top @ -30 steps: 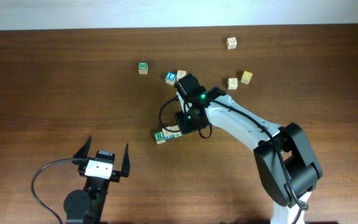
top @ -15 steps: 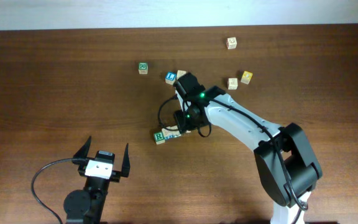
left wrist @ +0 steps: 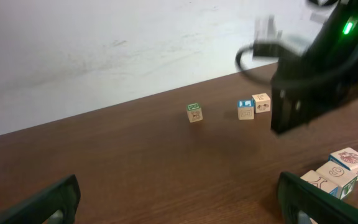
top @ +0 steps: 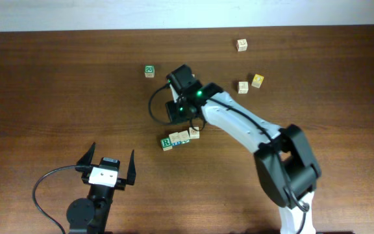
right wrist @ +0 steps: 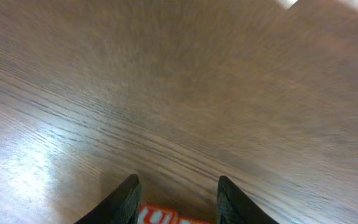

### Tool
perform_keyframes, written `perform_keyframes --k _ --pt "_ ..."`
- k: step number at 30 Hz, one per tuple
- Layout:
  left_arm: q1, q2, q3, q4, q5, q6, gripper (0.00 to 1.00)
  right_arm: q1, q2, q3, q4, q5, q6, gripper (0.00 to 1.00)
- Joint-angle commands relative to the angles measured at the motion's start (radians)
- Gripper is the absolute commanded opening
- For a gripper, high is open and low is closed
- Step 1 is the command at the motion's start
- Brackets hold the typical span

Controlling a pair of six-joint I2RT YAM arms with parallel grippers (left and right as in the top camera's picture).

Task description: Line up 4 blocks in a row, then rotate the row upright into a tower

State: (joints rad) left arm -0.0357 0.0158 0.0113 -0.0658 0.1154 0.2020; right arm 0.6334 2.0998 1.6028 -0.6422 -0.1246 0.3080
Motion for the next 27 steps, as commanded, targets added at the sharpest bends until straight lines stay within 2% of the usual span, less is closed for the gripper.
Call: perform_keyframes --k 1,10,27 --pt "-0.003 -0.005 -0.002 -0.007 -0.007 0.013 0.99 0.034 0.036 0.007 0.007 0.026 0.050 0.38" --pt "-0.003 -0.005 -0.002 -0.007 -0.007 0.013 0.99 0.073 0.051 0.006 -0.068 0.168 0.099 0.33" --pt "-0.003 -0.005 -0.002 -0.007 -0.007 0.013 0.99 0.073 0.065 0.004 -0.088 0.159 0.101 0.33"
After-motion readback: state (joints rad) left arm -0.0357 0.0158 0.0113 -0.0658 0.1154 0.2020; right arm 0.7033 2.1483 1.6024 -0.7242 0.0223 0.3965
